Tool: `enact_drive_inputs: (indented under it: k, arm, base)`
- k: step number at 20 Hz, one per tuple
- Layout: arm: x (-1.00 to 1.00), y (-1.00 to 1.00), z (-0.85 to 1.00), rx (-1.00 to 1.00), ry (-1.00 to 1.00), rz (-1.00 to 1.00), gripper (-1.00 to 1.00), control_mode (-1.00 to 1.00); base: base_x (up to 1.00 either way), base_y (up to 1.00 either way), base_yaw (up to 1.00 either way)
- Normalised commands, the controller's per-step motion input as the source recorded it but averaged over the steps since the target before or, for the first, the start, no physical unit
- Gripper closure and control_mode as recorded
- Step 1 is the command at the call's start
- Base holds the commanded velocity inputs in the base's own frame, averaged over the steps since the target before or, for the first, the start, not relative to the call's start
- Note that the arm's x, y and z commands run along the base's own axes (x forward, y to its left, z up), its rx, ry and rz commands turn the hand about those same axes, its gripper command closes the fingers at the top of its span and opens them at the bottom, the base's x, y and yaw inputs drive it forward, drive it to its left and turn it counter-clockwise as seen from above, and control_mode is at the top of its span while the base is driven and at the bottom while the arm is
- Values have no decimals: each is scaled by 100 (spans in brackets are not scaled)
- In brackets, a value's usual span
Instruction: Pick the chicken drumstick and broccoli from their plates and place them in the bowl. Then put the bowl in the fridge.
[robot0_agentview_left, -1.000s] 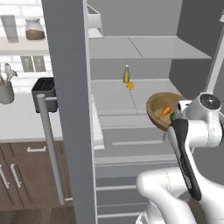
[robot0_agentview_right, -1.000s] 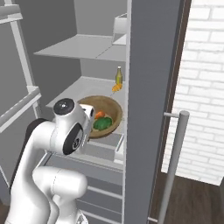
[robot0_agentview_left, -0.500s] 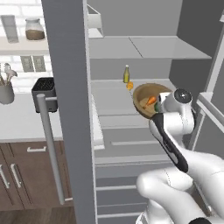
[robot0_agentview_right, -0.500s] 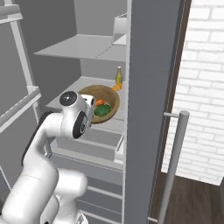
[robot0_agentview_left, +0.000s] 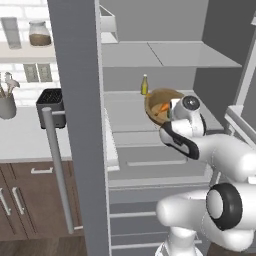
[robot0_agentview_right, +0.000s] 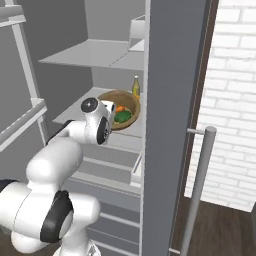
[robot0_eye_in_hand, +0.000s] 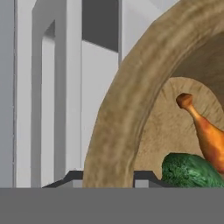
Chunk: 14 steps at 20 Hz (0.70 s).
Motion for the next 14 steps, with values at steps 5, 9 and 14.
enact_drive_inputs:
  k: [5,9,14]
  arm:
    - [59,0,-5,0,0,-6,100,-100]
    - [49,0,-11,0,0,-7,100,-100]
    - [29,-2,-19,0,3,-4,100,-100]
  base:
    - [0,0,0]
    - [0,0,0]
    - [0,0,0]
